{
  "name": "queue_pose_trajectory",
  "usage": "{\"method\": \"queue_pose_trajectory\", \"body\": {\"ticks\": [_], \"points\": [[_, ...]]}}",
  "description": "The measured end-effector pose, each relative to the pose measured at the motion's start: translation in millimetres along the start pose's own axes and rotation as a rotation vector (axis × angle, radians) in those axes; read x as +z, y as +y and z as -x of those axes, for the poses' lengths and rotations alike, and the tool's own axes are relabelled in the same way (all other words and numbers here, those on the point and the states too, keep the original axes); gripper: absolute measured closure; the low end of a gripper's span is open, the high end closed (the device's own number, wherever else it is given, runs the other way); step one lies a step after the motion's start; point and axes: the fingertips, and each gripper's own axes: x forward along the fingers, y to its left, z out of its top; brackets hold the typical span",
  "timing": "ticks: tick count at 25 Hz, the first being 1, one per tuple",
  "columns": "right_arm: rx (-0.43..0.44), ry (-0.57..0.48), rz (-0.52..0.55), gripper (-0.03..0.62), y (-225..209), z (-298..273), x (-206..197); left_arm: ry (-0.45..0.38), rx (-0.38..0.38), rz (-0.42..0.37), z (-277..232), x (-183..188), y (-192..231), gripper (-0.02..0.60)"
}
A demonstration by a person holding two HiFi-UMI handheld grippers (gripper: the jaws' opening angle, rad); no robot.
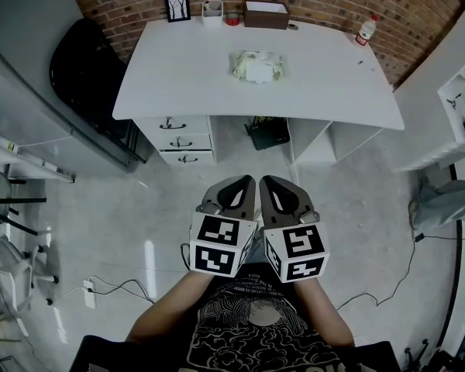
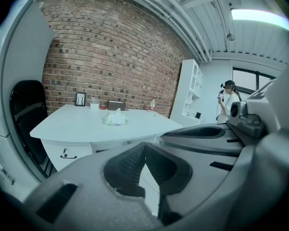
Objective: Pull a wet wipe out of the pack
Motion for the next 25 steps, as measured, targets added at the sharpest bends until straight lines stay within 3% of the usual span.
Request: {"method": "queue_pose_trajectory", "body": {"ticks": [12, 25], "points": [[0.073, 0.027, 0.012, 0.576, -62, -57, 20, 0.011, 0.052, 0.035, -80, 32, 17, 0.569], [0.133, 0.021, -0.024, 0.576, -126, -103, 40, 0.040, 0.103, -0.005, -152, 65, 23, 0.569]]}}
